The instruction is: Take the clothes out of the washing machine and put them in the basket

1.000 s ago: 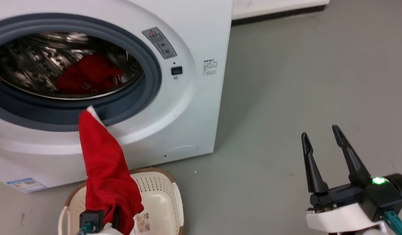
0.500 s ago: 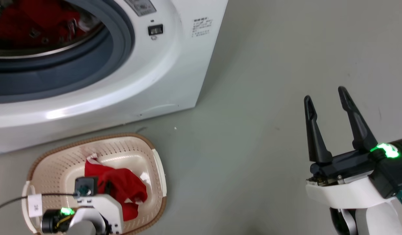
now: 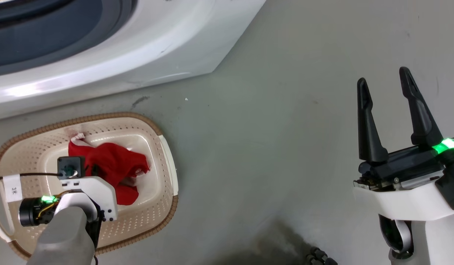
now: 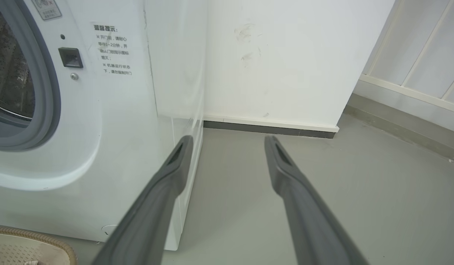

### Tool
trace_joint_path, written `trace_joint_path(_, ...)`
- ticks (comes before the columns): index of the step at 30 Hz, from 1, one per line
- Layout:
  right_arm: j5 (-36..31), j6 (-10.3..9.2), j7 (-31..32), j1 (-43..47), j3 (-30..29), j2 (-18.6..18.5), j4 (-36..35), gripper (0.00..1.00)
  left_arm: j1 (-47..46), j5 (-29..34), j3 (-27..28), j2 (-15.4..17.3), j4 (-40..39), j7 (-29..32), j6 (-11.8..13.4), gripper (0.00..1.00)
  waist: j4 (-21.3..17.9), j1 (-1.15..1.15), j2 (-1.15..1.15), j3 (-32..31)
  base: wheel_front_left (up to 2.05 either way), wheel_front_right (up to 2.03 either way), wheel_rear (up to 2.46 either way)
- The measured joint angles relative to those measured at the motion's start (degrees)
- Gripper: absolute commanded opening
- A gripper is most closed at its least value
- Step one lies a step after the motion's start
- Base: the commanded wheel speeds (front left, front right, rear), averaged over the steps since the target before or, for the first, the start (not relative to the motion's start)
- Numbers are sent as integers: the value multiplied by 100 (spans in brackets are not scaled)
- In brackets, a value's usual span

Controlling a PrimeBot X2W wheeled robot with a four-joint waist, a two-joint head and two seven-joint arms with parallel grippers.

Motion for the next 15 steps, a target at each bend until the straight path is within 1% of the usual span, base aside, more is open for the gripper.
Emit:
trace_joint_path(1, 3, 0, 0, -16, -3, 0, -4, 100, -47, 1, -9, 7, 41, 3, 10, 26, 0, 0, 0, 65, 0, 0, 0)
trace_joint_path(2, 8, 0, 0, -20, -4, 0, -4, 100, -82, 8, -29, 11, 77, 29, 9, 82, -1, 0, 0, 121, 0, 0, 0)
trace_joint_path(3, 8, 0, 0, -21, -7, 0, -3, 100, -109, 21, -49, 14, 103, 29, 14, 82, -2, 0, 0, 163, 0, 0, 0)
trace_joint_path(4, 8, 0, 0, -27, -15, 0, -1, 100, -132, 25, -62, 12, 122, 27, 27, 100, -2, 0, 0, 193, 0, 0, 0)
trace_joint_path(8, 7, 0, 0, -30, -26, 1, 53, 100, -164, 59, -129, -22, 174, 25, 27, 100, 20, -1, 0, 135, 0, 0, 0)
trace_joint_path(12, -4, 0, 0, 3, -47, 1, 135, 100, -62, 52, -136, -86, 179, 16, 35, 100, 52, 0, 0, -64, 0, 0, 0)
trace_joint_path(15, -52, 0, 0, 83, -76, 2, 205, 100, 168, 101, -134, -110, -203, 15, 109, 100, 105, -1, 0, -283, 0, 0, 0)
